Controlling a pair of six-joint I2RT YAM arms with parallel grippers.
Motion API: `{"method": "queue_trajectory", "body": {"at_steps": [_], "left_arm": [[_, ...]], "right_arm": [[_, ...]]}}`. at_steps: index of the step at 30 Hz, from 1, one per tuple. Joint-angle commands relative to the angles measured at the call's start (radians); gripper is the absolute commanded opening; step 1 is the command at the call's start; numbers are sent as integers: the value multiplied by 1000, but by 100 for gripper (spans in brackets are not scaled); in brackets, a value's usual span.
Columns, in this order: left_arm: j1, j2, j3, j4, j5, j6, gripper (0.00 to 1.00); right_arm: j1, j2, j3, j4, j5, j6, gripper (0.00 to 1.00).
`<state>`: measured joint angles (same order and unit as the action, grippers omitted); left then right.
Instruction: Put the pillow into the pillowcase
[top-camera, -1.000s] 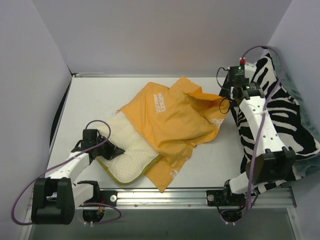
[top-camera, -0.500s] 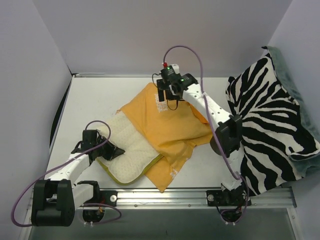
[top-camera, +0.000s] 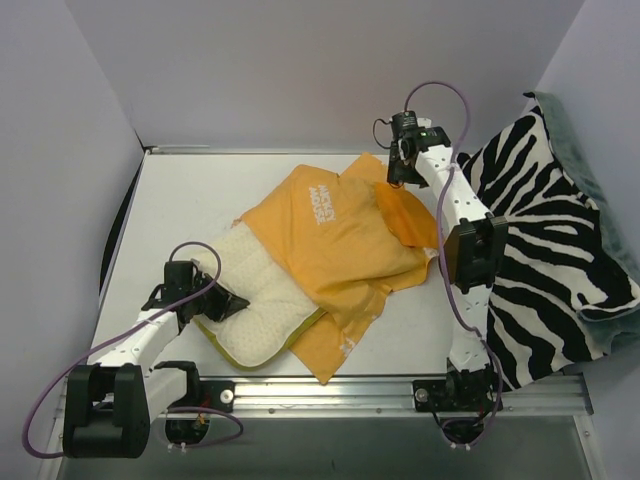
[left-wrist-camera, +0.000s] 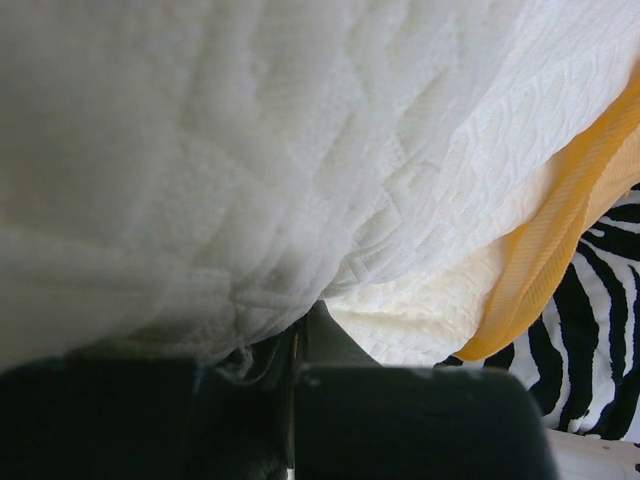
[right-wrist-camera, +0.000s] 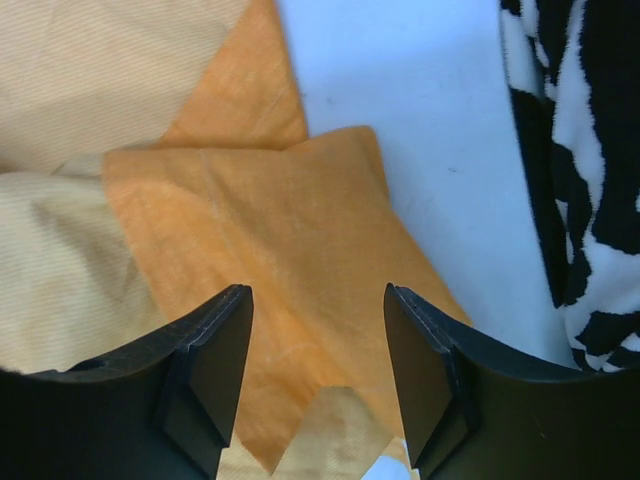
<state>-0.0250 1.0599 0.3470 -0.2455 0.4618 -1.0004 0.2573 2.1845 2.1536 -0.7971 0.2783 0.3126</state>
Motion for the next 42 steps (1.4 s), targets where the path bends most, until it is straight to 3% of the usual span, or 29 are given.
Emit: {"method": "queue_trajectory", "body": {"at_steps": [1,7,13,18,21,24,29,33,41,42], "left_arm": [[19,12,-51,-115,-143,43,0],[19,6,-55,-115,-140,39,0],[20,6,-43,-121,-137,37,0],[19,5,-45,-126,-140,34,0],[20,5,-43,-130,-141,32,0],[19,6,-40,-136,-144,34,0],[20,11,-42,-133,-146,36,0],[19,9,-45,-135,-149,34,0],[19,11,-45,-138,-140,28,0],[19,11,-46,-136,-138,28,0]], "right_arm": [[71,-6,-1,-40,-54,2,55],[89,38,23,-39,-119,6,56],[108,90,20,-40,-64,-3,54],[100,136,35,-47,-30,-10,46],[94,150,43,-48,-24,-9,31],[83,123,43,-56,-4,-4,0],[40,-17,2,-59,18,-4,0],[-64,-179,-67,-56,16,8,0],[-282,-256,-273,-51,83,6,0],[-288,-259,-291,-51,102,3,9]]}}
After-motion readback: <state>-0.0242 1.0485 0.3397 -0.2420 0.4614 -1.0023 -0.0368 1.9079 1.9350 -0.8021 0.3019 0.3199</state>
